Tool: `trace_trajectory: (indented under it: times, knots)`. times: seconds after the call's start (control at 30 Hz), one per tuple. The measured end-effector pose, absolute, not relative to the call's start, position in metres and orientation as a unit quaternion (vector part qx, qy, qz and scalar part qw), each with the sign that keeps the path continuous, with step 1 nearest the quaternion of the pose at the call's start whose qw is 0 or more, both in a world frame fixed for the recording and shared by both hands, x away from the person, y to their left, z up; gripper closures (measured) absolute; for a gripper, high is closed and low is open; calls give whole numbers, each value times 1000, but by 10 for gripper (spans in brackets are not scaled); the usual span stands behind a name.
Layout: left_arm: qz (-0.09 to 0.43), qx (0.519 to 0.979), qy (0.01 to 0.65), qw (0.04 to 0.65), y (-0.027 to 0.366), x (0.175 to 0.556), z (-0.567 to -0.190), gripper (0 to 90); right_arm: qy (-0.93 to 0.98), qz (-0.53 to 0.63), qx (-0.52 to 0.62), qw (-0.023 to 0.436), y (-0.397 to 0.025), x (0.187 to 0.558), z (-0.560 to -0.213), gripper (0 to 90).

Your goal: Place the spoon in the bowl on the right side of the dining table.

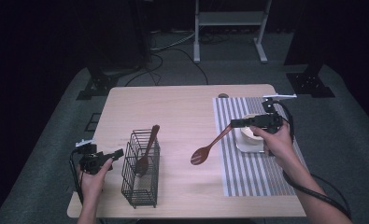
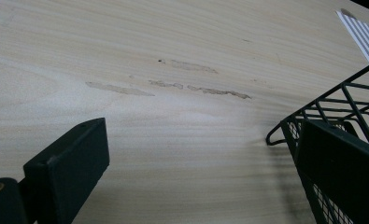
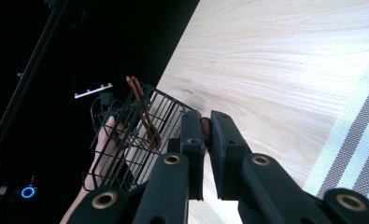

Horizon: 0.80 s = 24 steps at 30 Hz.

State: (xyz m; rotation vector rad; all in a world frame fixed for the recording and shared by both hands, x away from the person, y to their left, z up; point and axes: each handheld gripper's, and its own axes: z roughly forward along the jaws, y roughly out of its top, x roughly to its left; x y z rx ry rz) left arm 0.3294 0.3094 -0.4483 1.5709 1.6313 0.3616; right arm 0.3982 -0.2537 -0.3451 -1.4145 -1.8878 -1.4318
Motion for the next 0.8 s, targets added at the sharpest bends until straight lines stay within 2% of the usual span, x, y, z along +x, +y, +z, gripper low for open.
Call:
trace_trajectory:
  times: [0.8]
  knots:
    - [143,625,648,411,309,329,-449,20,-650,-520,-525,178,-282,404,-350,838]
